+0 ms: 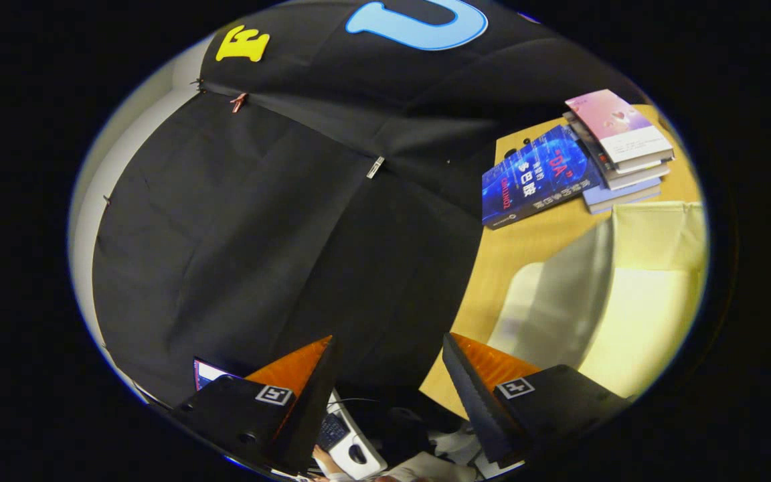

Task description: Open the storage box then place both shoes into the box .Put the left shoe in first, then the right shoe, with the right side of both shoes facing outward in a uniform manner.

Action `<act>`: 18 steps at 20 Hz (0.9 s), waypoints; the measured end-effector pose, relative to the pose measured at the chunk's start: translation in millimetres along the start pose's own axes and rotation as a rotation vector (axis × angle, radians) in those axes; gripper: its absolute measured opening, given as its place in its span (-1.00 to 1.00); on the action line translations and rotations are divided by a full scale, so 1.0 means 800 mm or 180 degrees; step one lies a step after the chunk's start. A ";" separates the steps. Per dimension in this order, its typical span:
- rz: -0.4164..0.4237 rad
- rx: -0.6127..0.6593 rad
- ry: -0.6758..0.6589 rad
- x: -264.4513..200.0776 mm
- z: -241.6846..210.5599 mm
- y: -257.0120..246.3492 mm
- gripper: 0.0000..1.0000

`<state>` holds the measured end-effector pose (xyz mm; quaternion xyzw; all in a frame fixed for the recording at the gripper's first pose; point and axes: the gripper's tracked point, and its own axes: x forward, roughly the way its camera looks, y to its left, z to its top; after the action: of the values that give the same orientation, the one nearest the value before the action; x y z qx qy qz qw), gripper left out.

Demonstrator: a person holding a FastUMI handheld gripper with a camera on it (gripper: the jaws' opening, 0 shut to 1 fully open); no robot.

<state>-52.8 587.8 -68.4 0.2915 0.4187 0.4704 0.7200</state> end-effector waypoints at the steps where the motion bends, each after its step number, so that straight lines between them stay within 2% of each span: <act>1: -0.0089 -0.0109 -0.0095 -0.014 0.009 -0.010 0.89; 6: -0.0585 -0.0656 -0.0558 -0.118 0.045 -0.064 0.92; 11: -0.1192 -0.1124 -0.0800 -0.244 0.047 -0.140 0.97; 16: -0.1783 -0.1026 -0.1005 -0.370 0.038 -0.225 0.97; 18: -0.2085 -0.0916 -0.0966 -0.415 0.027 -0.274 0.97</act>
<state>-7.5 196.7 -127.1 0.1047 0.3081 0.2210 0.9194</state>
